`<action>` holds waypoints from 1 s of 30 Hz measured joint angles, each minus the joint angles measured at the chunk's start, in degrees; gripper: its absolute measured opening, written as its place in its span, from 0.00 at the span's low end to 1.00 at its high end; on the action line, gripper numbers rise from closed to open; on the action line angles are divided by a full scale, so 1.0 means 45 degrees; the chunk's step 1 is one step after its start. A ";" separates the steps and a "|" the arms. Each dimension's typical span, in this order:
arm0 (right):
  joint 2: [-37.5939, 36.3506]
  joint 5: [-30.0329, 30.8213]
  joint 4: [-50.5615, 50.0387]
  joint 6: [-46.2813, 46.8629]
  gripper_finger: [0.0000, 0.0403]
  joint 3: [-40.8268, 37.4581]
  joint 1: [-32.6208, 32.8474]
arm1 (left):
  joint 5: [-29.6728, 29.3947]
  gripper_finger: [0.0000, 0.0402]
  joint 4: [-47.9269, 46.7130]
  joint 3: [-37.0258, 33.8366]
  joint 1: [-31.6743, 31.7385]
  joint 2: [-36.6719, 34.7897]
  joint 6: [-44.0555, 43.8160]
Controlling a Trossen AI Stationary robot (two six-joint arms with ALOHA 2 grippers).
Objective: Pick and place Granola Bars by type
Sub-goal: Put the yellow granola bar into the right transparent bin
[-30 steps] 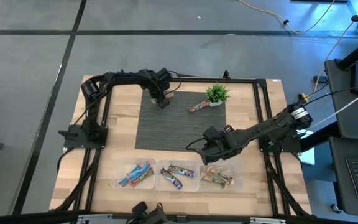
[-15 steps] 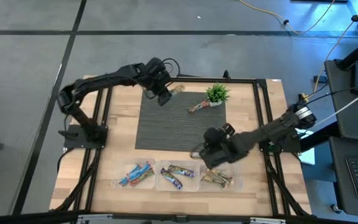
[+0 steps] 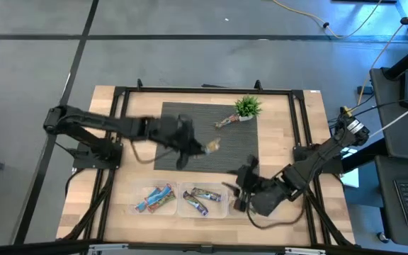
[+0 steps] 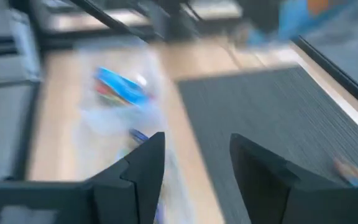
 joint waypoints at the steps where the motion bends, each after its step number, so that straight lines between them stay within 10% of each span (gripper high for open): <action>1: 0.0009 -0.0096 0.0732 -0.0535 0.46 -0.0121 0.0046 | -0.0578 0.16 0.0682 -0.0252 -0.0582 0.0005 -0.0005; 15: 0.0013 -0.0508 0.2996 -0.1612 0.46 -0.0326 0.0039 | -0.6508 0.15 0.5499 -0.1502 -0.5875 0.0403 0.1439; 30: 0.0076 -0.0789 0.6301 -0.3797 0.78 -0.0331 -0.0233 | -0.6713 0.16 0.7500 -0.1502 -0.5799 0.2088 0.1442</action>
